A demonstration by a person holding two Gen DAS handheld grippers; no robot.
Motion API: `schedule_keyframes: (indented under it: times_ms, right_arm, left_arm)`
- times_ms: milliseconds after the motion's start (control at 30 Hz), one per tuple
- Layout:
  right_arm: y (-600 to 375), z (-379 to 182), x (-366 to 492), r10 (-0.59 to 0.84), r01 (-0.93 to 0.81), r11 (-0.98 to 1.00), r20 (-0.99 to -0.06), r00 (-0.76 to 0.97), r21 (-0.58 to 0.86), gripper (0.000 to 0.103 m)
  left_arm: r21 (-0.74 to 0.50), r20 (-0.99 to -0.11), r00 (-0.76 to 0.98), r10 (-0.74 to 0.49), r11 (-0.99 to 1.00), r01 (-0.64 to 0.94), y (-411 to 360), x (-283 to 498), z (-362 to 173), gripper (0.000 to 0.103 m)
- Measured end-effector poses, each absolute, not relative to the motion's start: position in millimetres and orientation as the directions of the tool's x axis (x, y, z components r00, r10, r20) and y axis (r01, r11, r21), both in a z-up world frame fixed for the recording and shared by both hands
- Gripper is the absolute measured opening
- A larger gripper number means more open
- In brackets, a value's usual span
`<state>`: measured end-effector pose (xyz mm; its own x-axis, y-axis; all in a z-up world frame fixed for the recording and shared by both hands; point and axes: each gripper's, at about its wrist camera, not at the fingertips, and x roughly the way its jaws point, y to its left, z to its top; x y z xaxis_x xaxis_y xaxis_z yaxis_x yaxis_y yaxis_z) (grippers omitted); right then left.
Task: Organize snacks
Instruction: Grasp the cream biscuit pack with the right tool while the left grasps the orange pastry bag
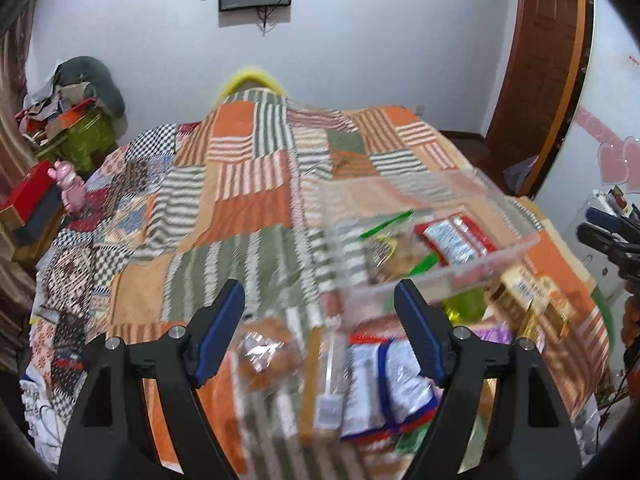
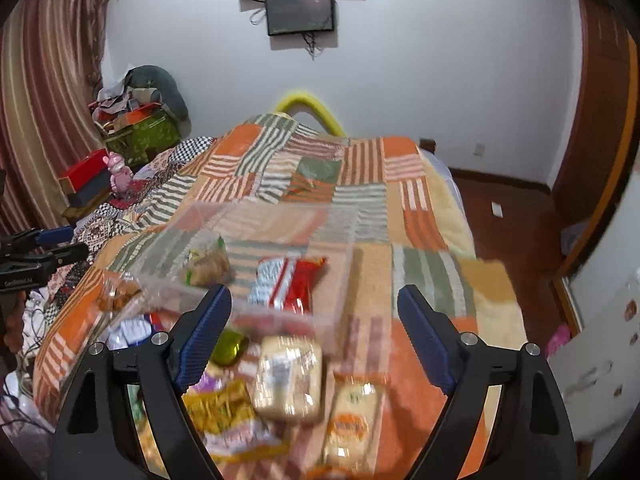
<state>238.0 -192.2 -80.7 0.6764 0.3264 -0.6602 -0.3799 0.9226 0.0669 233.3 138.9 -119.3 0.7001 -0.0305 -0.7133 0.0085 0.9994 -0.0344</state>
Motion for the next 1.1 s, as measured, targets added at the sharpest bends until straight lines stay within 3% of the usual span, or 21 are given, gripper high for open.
schedule_keyframes:
  times_ms: [500, 833, 933, 1000, 1100]
  right_arm:
    - [-239, -131, 218, 0.191, -0.241, 0.969, -0.770, 0.609, 0.050, 0.083]
    - [-242, -162, 220, 0.182, -0.215, 0.974, -0.821, 0.541, 0.074, 0.082]
    - [-237, -164, 221, 0.185, -0.226, 0.972, -0.821, 0.540, 0.071, 0.076]
    - [-238, -169, 221, 0.202, -0.224, 0.970, -0.830, 0.521, 0.095, 0.061]
    - [-238, -171, 220, 0.201, -0.218, 0.971, -0.826, 0.526, 0.098, 0.053]
  left_arm:
    - [-0.073, -0.824, 0.567, -0.004, 0.992, -0.099, 181, 214, -199, 0.077]
    - [-0.095, -0.840, 0.543, -0.020, 0.989, -0.111, 187, 245, -224, 0.077]
    - [-0.093, -0.847, 0.531, -0.013, 0.988, -0.124, 188, 255, -233, 0.077]
    - [-0.100, -0.854, 0.520, -0.014, 0.985, -0.137, 190, 260, -239, 0.077]
    - [-0.116, -0.856, 0.516, -0.018, 0.981, -0.157, 193, 265, -246, 0.077]
